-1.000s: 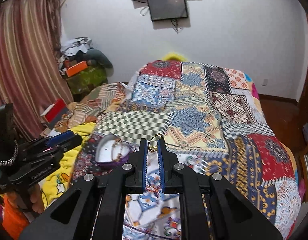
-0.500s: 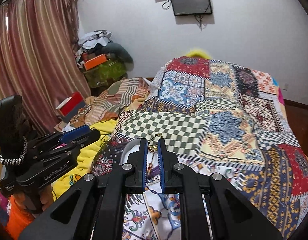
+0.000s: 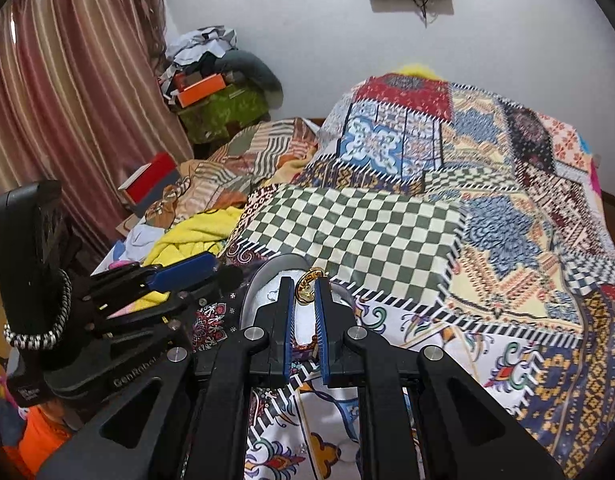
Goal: Organize jewelry
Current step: 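Carry both rings over the heart tin and open both grippers to drop them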
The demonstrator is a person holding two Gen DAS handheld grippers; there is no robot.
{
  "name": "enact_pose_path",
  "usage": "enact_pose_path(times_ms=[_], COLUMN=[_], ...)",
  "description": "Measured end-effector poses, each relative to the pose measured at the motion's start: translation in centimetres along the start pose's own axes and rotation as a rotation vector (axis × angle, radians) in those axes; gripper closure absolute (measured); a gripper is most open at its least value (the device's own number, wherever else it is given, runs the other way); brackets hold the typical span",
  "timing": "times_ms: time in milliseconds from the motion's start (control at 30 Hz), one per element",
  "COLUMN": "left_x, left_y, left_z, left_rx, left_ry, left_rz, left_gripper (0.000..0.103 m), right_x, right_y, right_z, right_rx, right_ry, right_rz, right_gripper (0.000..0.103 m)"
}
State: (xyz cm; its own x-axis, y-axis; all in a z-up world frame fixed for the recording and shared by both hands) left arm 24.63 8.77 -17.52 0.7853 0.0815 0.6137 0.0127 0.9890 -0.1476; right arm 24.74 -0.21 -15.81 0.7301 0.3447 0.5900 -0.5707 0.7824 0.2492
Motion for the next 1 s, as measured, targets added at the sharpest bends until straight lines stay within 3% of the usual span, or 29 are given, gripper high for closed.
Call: enact_pose_path(times_ms=[500, 767, 1000], left_x=[-1.0, -0.9, -1.0], left_y=[-0.8, -1.0, -0.6], left_z=[-2.7, -2.5, -1.8], left_rx=[-0.033, -0.034, -0.018], left_ry=[0.063, 0.066, 0.063], left_rz=[-0.021, -0.028, -0.012], left_gripper=[0.074, 0.074, 0.074], right_x=[0.6, 0.7, 0.8], right_y=[0.3, 0.4, -0.3], right_z=[-2.8, -3.0, -1.6], right_rx=[0.029, 0.048, 0.035], right_ry=[0.05, 0.084, 0.064], right_rz=[0.013, 0.005, -0.012], right_gripper=[0.094, 0.092, 0.089])
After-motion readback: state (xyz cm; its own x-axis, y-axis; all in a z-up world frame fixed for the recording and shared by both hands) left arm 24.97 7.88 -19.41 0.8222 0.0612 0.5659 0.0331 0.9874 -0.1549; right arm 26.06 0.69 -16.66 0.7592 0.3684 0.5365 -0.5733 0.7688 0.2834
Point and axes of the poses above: each gripper's, at about its wrist camera, not at the fingertips, and z roughly against the way its jaws point, y to its left, x to its top, the point moved 5 cm from there along -z, roughly the way its jaws point, and after that the axes turned 9 degrees about y, right-handed, at the moved point
